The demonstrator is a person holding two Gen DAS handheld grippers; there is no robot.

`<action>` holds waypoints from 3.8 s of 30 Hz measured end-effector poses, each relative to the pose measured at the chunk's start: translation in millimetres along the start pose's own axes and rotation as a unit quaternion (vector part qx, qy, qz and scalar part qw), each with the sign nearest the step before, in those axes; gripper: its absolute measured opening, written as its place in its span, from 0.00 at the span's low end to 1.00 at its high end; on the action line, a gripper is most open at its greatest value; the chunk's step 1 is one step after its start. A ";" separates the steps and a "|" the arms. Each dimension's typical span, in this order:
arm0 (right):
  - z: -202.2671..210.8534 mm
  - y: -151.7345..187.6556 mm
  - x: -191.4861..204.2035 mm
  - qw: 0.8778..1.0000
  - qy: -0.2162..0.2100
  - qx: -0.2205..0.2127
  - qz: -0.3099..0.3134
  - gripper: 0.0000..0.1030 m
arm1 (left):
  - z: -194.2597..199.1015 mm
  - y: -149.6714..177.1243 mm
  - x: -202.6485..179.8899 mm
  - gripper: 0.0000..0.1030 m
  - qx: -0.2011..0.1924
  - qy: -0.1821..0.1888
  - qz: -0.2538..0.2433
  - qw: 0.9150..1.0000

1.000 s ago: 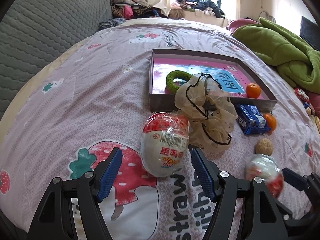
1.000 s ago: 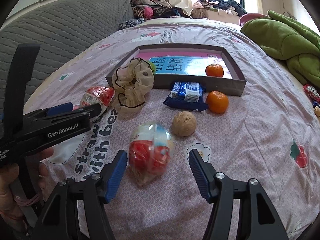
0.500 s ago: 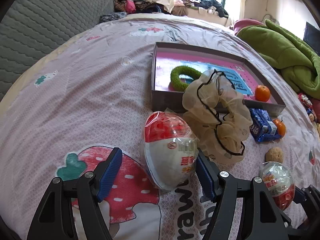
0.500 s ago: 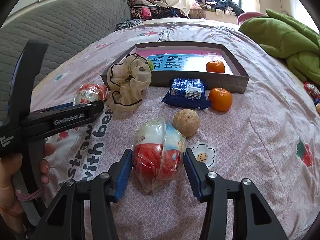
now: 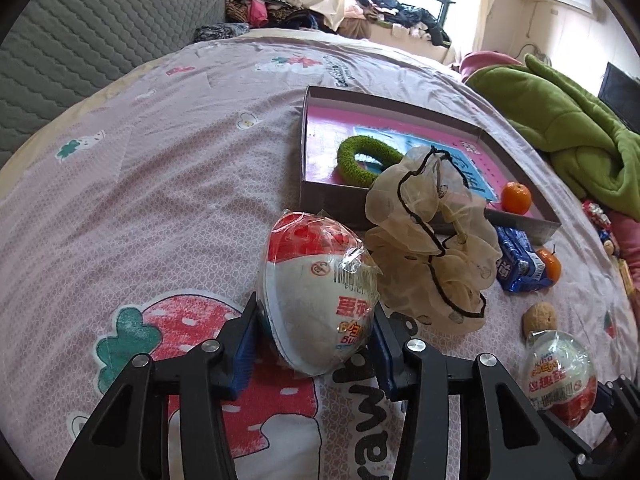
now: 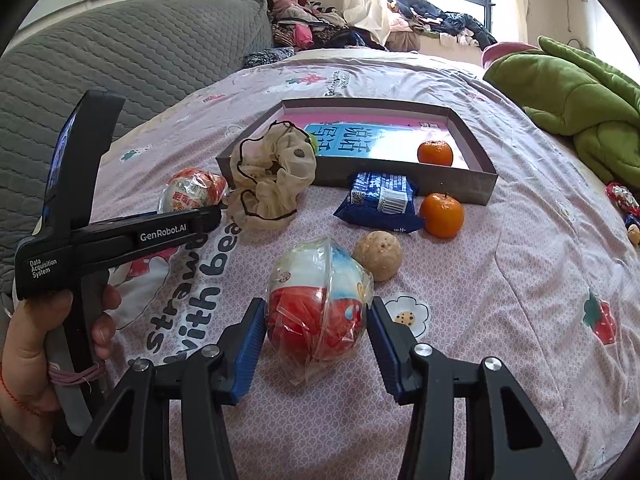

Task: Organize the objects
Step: 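Grasp the white wrapped egg with the left gripper while the right gripper grasps the red-and-clear egg, then lift both wrapped eggs and carry them over the grey tray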

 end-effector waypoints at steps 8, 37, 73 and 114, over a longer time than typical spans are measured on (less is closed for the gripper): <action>6.8 -1.6 -3.0 1.000 -0.005 -0.006 -0.004 0.49 | 14.5 4.5 -0.1 0.48 -0.014 -0.004 -0.002 1.000; 49.3 -27.8 -18.1 0.997 -0.006 -0.078 -0.005 0.49 | 87.4 -5.7 -44.3 0.48 -0.081 0.011 -0.043 0.996; 32.5 -107.9 -52.7 0.990 -0.010 -0.139 0.032 0.49 | 58.6 -64.6 -90.2 0.48 -0.106 0.021 -0.053 0.993; -55.5 -203.5 -82.3 0.990 0.037 -0.112 0.073 0.49 | -46.7 -135.5 -113.6 0.48 -0.037 0.019 -0.068 0.997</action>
Point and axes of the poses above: each gripper's, at about its wrist camera, not at the fingertips, and z roughly against the way its jaws point, x to its left, y to its underside, the point moved 2 cm from there along -z, roughly the way its jaws point, and after that the axes turned 12 degrees about -z, right-handed, at the moved point
